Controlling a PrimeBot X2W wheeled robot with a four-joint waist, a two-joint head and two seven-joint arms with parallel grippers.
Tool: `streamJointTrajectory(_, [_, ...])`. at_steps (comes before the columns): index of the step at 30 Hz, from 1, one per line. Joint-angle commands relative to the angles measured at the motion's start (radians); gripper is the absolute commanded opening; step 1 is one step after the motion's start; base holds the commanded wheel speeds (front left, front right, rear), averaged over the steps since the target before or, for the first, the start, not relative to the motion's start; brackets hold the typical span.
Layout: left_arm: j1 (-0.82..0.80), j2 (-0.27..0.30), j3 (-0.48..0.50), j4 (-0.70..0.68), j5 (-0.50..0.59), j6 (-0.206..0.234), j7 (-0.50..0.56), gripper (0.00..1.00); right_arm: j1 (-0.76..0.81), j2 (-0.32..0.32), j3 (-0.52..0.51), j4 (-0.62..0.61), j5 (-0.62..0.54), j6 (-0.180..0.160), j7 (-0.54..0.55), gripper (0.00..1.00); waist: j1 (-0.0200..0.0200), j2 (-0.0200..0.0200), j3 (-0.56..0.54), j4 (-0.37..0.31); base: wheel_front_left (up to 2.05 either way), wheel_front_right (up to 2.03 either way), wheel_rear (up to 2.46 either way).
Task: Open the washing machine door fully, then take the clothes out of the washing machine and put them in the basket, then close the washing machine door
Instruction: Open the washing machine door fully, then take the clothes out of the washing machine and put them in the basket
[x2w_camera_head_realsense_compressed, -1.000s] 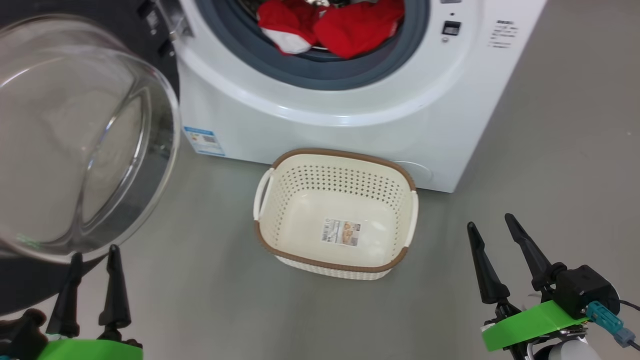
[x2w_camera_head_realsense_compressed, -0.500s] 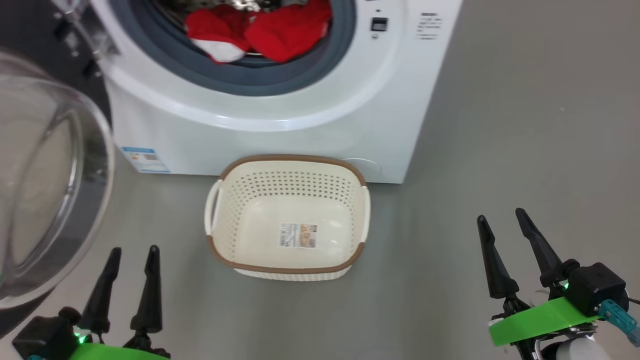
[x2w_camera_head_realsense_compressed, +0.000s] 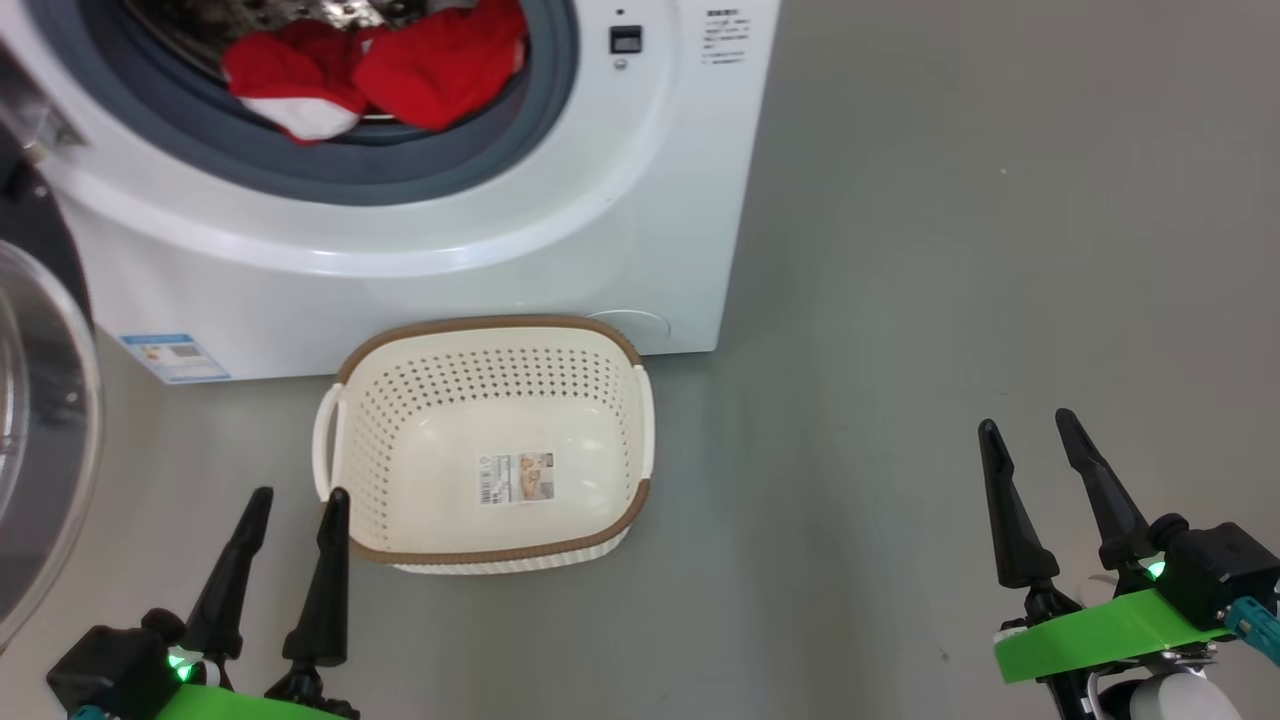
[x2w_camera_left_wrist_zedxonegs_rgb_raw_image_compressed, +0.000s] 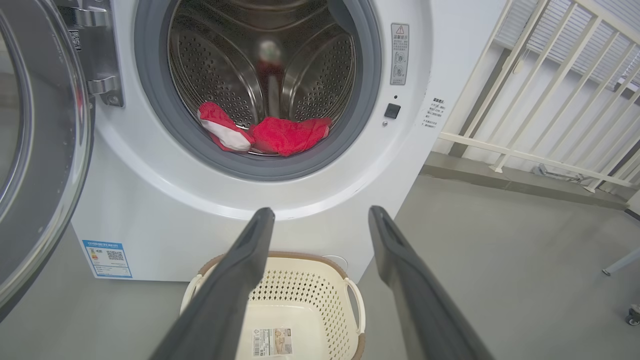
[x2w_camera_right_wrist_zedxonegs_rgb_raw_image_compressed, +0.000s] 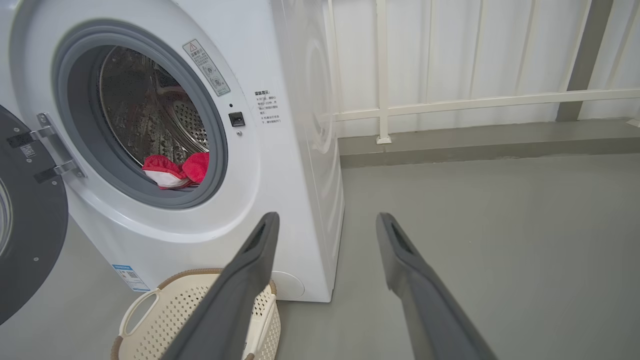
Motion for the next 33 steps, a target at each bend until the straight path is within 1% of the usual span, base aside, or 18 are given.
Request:
streamJointTrajectory(1, [-0.016,0.025,0.03,-0.023,-0.004,0.002,-0.005,1.0,0.009,-0.001,0.018,-0.029,0.006,0.007,-0.006,1.0,0.0001,0.0,0.001,-0.016,0.0,0.0,0.0])
streamJointTrajectory(7, [-0.015,0.03,0.016,-0.018,-0.006,0.002,-0.005,1.0,0.016,-0.001,0.011,-0.031,0.011,0.007,-0.006,1.0,0.0001,0.0,-0.003,-0.027,0.0,0.0,0.0])
streamJointTrajectory(19, [-0.014,0.031,0.02,-0.01,-0.026,0.002,-0.005,1.0,0.019,-0.001,0.014,-0.029,0.01,0.007,-0.006,1.0,0.0001,0.0,-0.016,-0.016,0.0,0.0,0.0])
streamJointTrajectory(25, [-0.013,0.038,0.006,-0.015,-0.029,0.002,-0.005,1.0,0.02,-0.001,0.016,-0.03,0.008,0.007,-0.006,1.0,0.0001,0.0,-0.017,-0.011,0.01,-0.02,0.02])
streamJointTrajectory(33, [-0.011,0.044,-0.001,-0.026,-0.039,0.002,-0.005,1.0,0.019,0.0,0.025,-0.029,0.009,0.007,-0.006,1.0,0.0001,0.0,-0.017,-0.011,0.63,-0.67,0.04])
